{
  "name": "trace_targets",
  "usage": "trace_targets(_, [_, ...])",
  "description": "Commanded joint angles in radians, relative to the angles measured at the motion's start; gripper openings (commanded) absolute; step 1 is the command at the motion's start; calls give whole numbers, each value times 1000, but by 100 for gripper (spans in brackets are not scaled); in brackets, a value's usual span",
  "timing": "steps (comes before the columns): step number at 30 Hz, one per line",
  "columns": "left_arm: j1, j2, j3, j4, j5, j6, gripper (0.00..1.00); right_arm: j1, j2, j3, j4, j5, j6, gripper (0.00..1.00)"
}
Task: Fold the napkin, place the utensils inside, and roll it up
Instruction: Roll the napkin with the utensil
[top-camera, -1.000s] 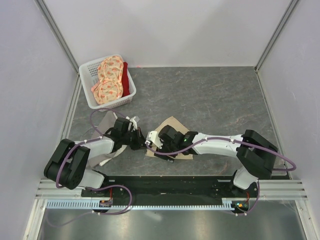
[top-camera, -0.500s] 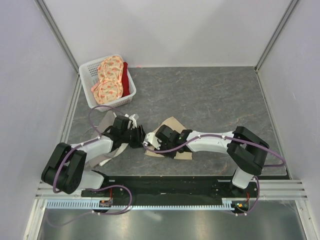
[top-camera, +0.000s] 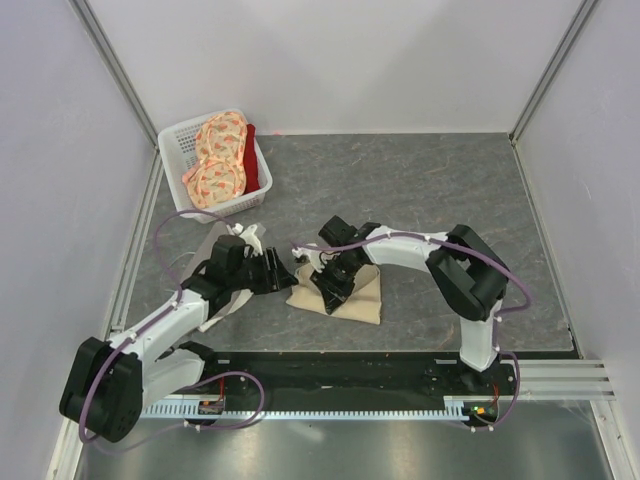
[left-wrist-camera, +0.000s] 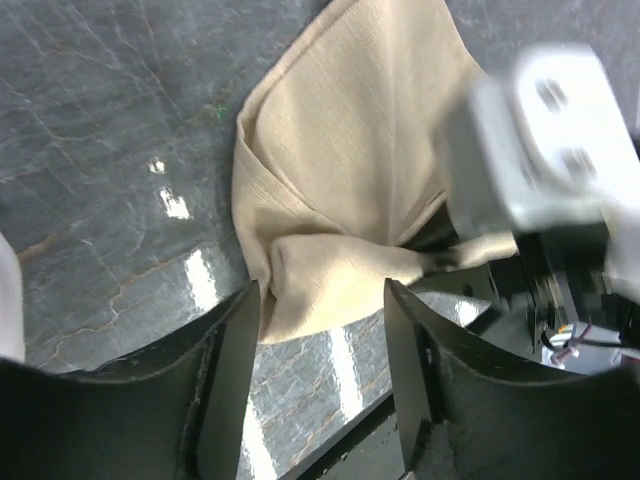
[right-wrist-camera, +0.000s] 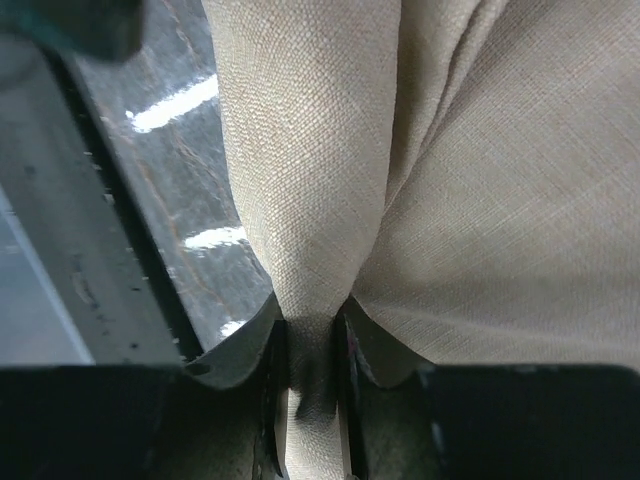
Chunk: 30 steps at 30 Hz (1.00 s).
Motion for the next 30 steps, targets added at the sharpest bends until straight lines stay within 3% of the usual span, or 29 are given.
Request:
trace_targets(1, [2,-13,-33,80,83,34,58,-60,134,79,-161,-240,-11,27])
trace_targets(5, [0,45,-35,86,105,28,57,-86,206,112,-214,-332,-37,27])
trace_targets(14, [0,136,-38,175,123,13,53,-95,245,140,-214,-334,-34,27])
trace_targets(22, [-2,191,-59,227,189,-19,43,-120,277,141,-212,-345,-29,27])
trace_targets(30, [-2,188,-74,249,215,-45,41,-132,305,156,-212,-332,-29,27])
